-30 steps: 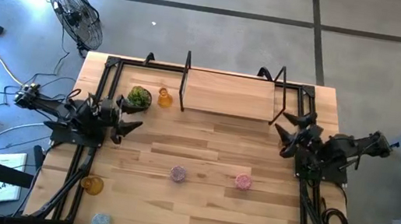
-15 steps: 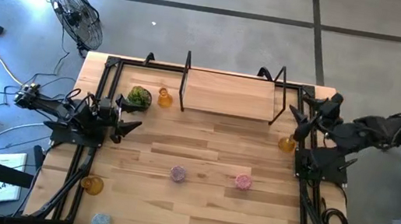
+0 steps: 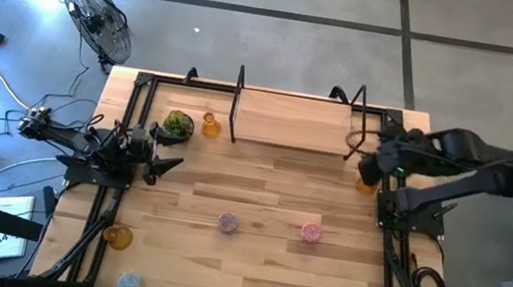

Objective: Pick & Place candle stick holders
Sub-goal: Put the top right yellow candle holder on the shelf

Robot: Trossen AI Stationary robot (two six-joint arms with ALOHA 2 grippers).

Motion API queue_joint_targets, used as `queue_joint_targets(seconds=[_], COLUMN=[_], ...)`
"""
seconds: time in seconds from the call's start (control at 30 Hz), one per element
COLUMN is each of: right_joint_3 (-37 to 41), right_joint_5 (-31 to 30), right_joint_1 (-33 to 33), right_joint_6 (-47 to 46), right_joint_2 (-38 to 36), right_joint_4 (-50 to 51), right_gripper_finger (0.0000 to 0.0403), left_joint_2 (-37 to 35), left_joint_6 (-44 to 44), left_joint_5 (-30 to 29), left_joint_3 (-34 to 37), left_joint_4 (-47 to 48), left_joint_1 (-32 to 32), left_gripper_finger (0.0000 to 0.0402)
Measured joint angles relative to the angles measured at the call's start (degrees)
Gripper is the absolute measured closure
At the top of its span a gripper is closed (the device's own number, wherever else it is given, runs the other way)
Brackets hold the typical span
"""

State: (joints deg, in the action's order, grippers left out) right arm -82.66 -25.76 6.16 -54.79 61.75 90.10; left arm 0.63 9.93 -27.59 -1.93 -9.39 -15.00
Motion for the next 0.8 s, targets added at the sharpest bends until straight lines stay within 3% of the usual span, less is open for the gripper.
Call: queue_joint_targets(seconds=[0.27,0.5,0.8], right_joint_3=[0.05,0.83,15.76], right_joint_5=[6.16,15.07,21.89], right_joint_1=[-12.90,-20.47,-25.86], right_joint_6=[-0.19,5.88,9.10], right_joint_2=[5.39,8.44,7.44], right_joint_4=[-0.12,-0.26,0.05], right_gripper_finger=[0.0156,0.0156,0.0156], left_joint_2=[0.01,0.01,0.01], left_joint_6=[4.34,5.62,5.60], left_joint_5=[1.85,6.10,6.51], left_joint_3=[0.00,0.00,0.00], left_joint_4=[0.56,1.43,4.48], left_joint_1=[0.00,0.00,0.00], left_gripper_finger=[0.0080,0.0080,0.0080])
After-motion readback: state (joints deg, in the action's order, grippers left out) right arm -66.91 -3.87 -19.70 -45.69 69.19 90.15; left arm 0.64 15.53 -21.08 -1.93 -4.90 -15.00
